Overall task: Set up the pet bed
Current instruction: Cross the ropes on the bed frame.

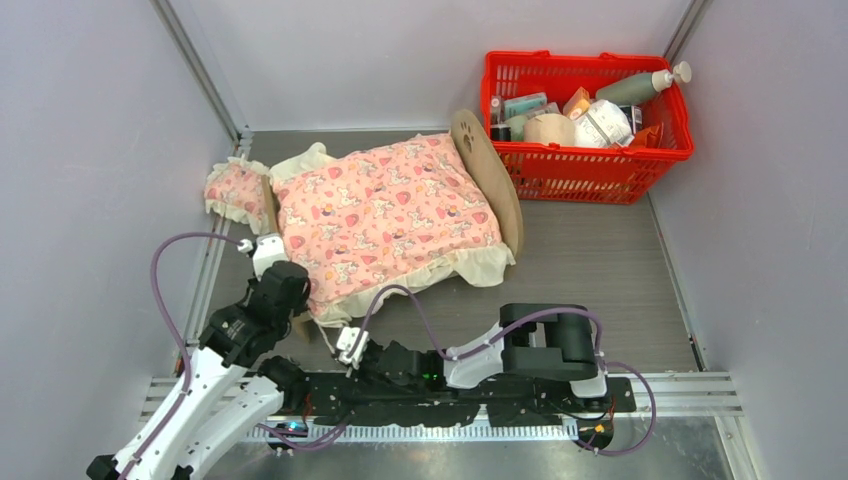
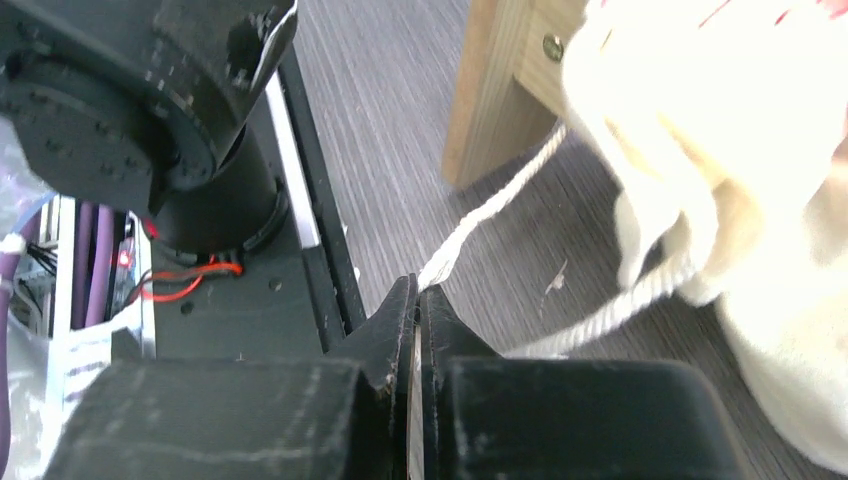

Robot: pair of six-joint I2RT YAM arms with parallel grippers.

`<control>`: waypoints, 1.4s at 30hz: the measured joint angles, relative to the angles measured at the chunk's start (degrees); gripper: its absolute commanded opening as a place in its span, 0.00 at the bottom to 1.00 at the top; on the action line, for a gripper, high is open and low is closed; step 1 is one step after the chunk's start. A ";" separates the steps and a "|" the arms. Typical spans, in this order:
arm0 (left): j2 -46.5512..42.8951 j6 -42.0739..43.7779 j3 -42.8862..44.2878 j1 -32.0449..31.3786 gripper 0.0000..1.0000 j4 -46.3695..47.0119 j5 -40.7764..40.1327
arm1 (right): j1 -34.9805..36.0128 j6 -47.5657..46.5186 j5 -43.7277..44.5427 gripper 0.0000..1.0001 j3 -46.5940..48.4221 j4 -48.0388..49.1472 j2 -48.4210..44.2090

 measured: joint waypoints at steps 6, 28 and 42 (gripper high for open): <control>5.70 4.79 2.32 -0.04 0.58 6.23 -1.14 | -1.86 3.13 0.04 0.05 4.35 -2.23 2.38; -10.47 1.16 10.49 2.45 0.48 1.66 16.46 | -2.49 13.81 -5.25 0.05 0.66 -4.02 1.29; -13.22 -10.56 4.44 2.45 0.42 -2.08 21.33 | 0.15 16.37 -2.47 0.05 -0.31 -4.55 -0.66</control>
